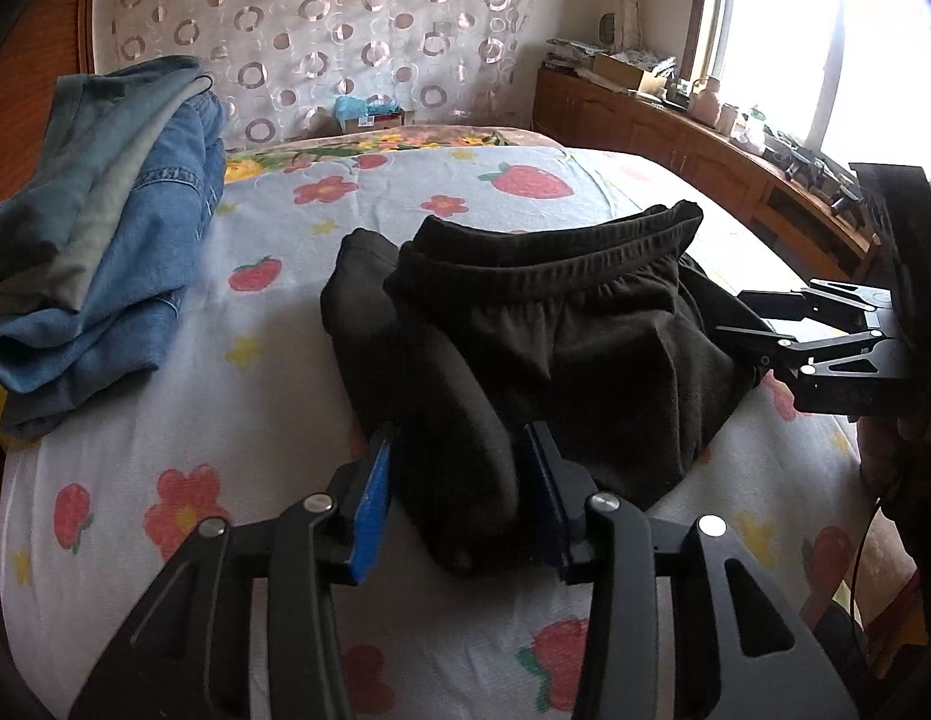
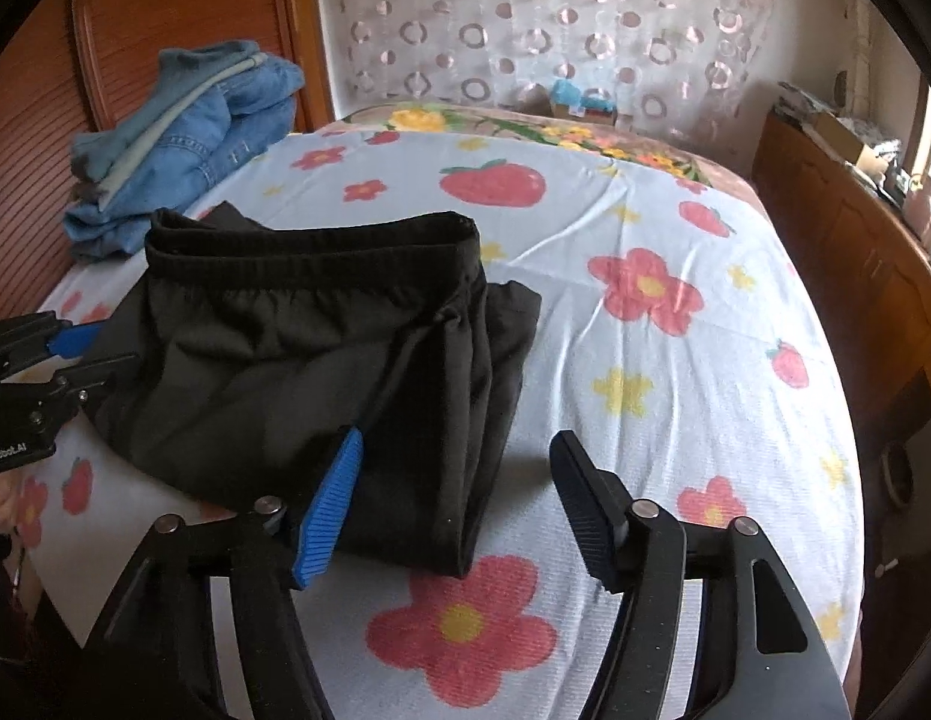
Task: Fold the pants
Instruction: 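Open both tools and release the folded pants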
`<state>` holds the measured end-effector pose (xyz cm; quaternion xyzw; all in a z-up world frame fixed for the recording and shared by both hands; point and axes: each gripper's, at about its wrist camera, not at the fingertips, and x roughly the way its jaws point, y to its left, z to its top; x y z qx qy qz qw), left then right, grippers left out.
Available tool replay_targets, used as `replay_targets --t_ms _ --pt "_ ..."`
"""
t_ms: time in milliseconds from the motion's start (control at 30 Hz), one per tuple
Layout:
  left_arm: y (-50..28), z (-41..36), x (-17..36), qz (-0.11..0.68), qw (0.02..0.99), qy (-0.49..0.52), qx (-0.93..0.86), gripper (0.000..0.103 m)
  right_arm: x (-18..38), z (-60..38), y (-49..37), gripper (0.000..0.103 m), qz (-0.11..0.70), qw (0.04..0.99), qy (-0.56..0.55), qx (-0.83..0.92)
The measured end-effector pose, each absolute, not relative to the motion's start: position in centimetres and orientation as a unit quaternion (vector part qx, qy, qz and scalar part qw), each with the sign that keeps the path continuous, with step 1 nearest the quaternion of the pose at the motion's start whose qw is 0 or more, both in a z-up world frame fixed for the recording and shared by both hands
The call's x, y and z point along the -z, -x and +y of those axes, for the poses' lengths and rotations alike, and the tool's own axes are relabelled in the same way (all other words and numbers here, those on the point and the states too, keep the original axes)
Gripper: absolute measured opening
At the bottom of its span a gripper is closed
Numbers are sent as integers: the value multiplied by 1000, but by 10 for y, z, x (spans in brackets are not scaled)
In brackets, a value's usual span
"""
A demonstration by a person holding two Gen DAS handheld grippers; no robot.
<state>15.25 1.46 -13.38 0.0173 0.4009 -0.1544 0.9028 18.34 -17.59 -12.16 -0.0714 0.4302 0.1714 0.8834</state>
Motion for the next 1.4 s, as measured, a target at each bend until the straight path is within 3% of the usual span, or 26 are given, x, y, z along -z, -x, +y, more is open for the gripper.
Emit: replay_targets --t_ms 233,467,600,733,800,900,1267,1300,1400 --pt "-157 19 136 406 901 -3 154 50 120 -182 -180 72 430 885 62 -170" --pt "-159 20 136 405 901 -2 153 51 112 -192 -158 72 420 889 57 -176" --pt "-159 20 137 405 901 -3 152 51 113 -193 -152 48 423 883 54 -194" --pt "-159 20 137 405 901 -2 153 51 118 -193 -154 34 431 878 51 -202" --pt "-159 20 137 405 901 -3 152 51 118 -194 -154 17 432 875 41 -215" --pt "-158 19 137 405 901 -2 153 51 114 -196 -151 5 424 877 45 -219" --pt "-159 20 137 405 901 -2 153 52 110 -205 -144 6 419 883 47 -206" --pt "-159 20 137 405 901 -2 153 52 108 -205 -144 10 415 885 48 -205" --pt "-159 20 137 405 901 -3 153 52 100 -206 -147 39 405 892 47 -196"
